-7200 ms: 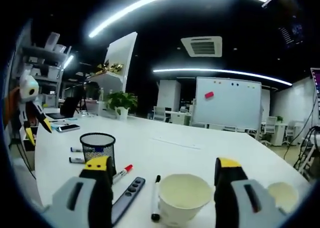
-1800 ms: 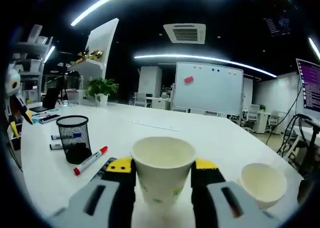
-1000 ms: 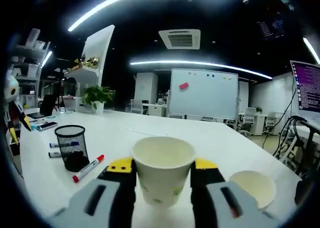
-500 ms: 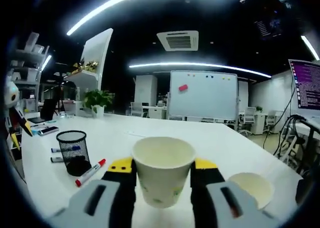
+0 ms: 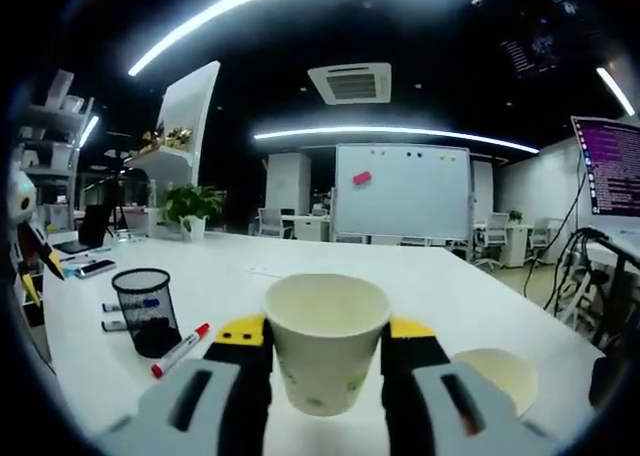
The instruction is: Place the scattered laser pointers and whiteboard markers into the pen holder and stack the scattered paper cups together
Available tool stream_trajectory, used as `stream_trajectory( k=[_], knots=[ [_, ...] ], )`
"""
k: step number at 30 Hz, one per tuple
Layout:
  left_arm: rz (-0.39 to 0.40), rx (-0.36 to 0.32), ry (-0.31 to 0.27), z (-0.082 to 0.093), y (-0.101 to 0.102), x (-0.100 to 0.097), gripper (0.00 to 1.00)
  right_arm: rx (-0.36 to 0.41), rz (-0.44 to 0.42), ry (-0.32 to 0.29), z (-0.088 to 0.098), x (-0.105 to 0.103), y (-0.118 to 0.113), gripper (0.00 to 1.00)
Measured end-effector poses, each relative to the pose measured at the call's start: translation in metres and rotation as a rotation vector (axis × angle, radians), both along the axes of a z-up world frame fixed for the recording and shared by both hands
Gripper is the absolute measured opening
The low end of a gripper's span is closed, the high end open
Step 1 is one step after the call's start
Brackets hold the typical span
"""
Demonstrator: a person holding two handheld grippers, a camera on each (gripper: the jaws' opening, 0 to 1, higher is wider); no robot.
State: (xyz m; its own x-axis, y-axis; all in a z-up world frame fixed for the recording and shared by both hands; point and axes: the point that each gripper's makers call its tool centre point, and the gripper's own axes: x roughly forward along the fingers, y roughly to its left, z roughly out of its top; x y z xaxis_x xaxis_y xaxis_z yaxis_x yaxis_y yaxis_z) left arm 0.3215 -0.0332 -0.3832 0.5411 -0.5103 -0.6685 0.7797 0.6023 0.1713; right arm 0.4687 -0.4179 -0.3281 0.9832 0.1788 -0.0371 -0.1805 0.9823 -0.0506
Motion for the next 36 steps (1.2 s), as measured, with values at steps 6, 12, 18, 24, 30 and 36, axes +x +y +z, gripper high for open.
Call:
stream_trajectory(
  k=[6,12,18,24,30,36],
  knots=[
    [0.001,0.010,0.006,-0.0038,0.0035,0.0009,0.53,0.019,0.009,-0.003,0.0033,-0.0011,0.0004,0.43],
    [-0.002,0.008,0.004,-0.0027,0.0019,0.0007,0.53,0.022,0.009,-0.002,0.0051,-0.0018,0.0013,0.43],
    [-0.008,0.012,0.006,-0.0034,0.0025,0.0001,0.53,0.019,0.011,0.000,0.0056,-0.0027,0.0016,0.43],
    [-0.009,0.017,0.004,-0.0033,0.0036,0.0007,0.53,0.021,0.009,-0.004,0.0086,-0.0032,-0.0004,0.43],
    [-0.024,0.008,-0.001,-0.0009,-0.0054,0.0030,0.53,0.006,0.024,0.005,0.0043,-0.0022,0.0032,0.43],
    [-0.020,0.012,0.005,-0.0019,-0.0051,0.0021,0.53,-0.007,0.039,0.009,0.0018,-0.0028,0.0037,0.43]
  ],
)
